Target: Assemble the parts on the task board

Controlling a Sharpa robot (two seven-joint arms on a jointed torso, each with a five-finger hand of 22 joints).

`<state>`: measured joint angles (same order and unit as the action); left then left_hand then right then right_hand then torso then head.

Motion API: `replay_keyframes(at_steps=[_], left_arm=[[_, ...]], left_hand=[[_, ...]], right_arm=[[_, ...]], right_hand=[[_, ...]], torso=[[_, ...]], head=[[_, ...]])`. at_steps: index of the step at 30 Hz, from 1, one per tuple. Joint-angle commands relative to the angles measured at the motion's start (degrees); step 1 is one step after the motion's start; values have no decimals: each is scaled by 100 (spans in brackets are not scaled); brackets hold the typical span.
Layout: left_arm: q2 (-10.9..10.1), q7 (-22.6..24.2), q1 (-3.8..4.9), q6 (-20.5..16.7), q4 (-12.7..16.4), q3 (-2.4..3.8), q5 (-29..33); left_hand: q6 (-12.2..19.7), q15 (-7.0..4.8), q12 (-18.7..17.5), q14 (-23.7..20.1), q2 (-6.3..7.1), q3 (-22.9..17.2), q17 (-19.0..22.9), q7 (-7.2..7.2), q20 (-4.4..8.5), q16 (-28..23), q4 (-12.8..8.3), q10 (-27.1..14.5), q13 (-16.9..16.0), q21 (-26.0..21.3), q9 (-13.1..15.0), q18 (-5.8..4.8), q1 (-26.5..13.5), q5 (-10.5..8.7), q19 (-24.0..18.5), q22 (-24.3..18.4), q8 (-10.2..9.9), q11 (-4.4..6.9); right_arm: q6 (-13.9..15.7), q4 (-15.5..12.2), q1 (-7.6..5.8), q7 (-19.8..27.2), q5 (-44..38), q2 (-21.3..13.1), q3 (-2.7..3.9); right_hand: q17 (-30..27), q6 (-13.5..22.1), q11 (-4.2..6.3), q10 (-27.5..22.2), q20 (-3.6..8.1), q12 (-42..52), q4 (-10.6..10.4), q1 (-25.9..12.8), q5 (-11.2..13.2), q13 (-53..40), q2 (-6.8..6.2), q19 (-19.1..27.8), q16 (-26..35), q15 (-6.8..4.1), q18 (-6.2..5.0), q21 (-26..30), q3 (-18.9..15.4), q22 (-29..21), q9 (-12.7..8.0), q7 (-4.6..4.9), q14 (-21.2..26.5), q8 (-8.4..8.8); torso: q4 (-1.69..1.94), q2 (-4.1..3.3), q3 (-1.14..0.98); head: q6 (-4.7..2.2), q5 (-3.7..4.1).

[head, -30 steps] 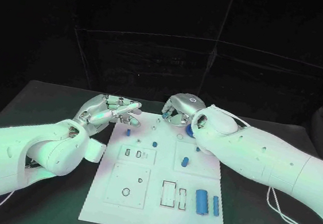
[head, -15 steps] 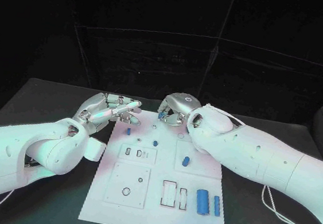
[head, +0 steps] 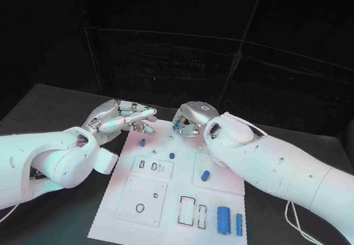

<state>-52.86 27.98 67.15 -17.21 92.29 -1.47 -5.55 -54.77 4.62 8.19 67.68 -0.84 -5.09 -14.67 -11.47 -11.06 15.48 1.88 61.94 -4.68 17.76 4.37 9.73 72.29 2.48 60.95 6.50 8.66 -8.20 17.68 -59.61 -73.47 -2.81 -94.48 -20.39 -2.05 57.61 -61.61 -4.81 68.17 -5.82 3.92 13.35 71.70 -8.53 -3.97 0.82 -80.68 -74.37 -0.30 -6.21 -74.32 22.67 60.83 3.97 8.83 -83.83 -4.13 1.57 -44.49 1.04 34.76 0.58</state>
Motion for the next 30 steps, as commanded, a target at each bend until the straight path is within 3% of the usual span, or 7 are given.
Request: replay_keyframes(at_steps=[1, 8, 21, 26, 30], left_arm=[[7, 16, 12, 72, 0, 5, -31], [6, 10, 16, 83, -5, 5, -31], [7, 4, 21, 105, -17, 5, -31], [4, 0, 22, 111, -24, 5, -31], [-1, -4, 22, 114, -32, 5, -31]], left_hand=[[-14, 28, -20, 9, 8, -10, -5, -28, 4, -26, -29, -14, 8, -27, -7, 73, 41, 34, 24, -5, -19, -11], [-14, 28, -20, 9, 8, -10, -5, -28, 4, -26, -29, -14, 8, -27, -7, 73, 41, 34, 24, -5, -19, -11], [-14, 28, -20, 9, 8, -10, -5, -28, 4, -26, -29, -14, 8, -27, -7, 73, 41, 34, 24, -5, -19, -11], [-15, 28, -23, 9, 6, -11, -8, -28, 4, -28, -31, -13, 9, -29, -8, 73, 42, 34, 24, -6, -21, -11], [-17, 28, -27, 8, 3, -12, -14, -28, 3, -31, -35, -10, 9, -31, -8, 73, 45, 34, 25, -8, -24, -11]], right_arm=[[-233, 16, -15, -8, -56, 18, 3], [-231, 78, -15, -121, -130, 40, 3], [-48, 133, -16, -138, -160, 111, 3], [-1, 117, -16, -111, -159, 102, 3], [76, 3, -16, -107, -146, -8, 3]], right_hand=[[-10, -34, -8, 21, 14, -13, -33, -50, 39, 8, -37, 31, -35, 13, 84, -38, 21, -3, 2, 10, -128, 15], [-48, 17, -25, -37, 4, -30, -75, -88, 65, 16, -97, 53, -27, 29, 80, -31, 35, -22, -9, 25, -118, 42], [-165, 444, -170, -489, -107, -33, -203, -135, 143, 31, -309, 121, -7, 154, 72, -13, 76, -74, -34, 165, -88, 70], [-263, 774, -193, -750, -149, -20, -282, -109, 262, 30, -393, 157, 23, 179, 58, 8, -14, -121, -35, 151, -63, 70], [-276, 822, -184, -754, -151, 1, -308, -99, 266, 23, -403, 161, 24, 176, 56, 8, -49, -123, -31, 143, -61, 66]], torso=[[-9, 2, 1], [-13, 0, 0], [-12, -3, -1], [-14, 0, 0], [-18, 1, -4]], head=[[10, 10], [12, 13], [16, 14], [27, 15], [23, 18]])
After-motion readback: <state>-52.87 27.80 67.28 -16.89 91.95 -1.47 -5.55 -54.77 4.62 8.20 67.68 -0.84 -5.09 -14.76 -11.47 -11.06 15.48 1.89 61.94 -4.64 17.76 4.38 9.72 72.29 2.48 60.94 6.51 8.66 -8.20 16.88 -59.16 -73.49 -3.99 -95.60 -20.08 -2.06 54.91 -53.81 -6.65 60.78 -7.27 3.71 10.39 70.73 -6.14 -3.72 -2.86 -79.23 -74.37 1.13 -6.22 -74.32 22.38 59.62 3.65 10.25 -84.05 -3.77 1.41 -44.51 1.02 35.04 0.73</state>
